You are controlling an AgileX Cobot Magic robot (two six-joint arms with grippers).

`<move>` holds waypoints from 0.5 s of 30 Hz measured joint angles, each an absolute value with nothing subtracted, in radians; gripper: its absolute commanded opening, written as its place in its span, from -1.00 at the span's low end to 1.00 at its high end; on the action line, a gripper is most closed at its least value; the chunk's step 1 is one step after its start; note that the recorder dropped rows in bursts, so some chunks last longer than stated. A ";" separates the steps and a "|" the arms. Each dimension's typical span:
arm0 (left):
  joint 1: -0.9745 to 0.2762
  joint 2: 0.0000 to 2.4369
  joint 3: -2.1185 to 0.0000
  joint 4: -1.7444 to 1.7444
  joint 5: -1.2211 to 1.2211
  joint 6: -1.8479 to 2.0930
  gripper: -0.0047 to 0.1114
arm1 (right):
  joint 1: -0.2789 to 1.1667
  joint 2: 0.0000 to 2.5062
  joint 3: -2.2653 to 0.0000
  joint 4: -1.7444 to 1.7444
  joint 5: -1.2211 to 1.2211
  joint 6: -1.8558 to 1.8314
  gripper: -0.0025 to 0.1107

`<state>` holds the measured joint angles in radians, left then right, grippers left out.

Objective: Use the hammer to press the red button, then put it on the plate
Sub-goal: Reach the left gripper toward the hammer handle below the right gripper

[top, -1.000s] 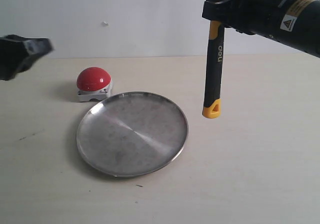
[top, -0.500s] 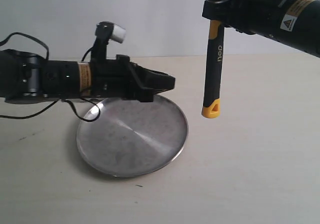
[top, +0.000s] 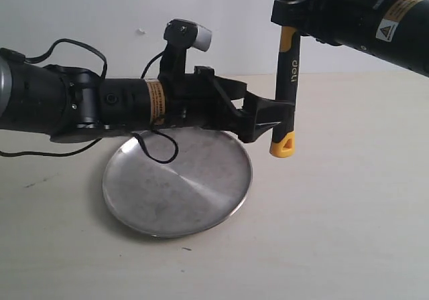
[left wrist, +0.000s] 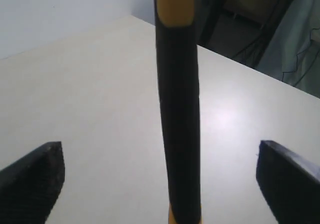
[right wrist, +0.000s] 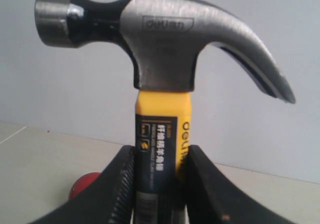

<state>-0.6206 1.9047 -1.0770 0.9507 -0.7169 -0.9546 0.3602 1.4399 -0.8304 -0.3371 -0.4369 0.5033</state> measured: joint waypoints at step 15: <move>-0.708 2.054 -1.201 0.785 -0.711 -0.848 0.87 | 0.360 1.440 -0.830 -0.337 -0.439 0.503 -0.96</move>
<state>-0.7082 2.0542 -1.2006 0.7846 -0.7115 -0.8483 0.3602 1.4399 -0.8304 -0.3371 -0.4390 0.5033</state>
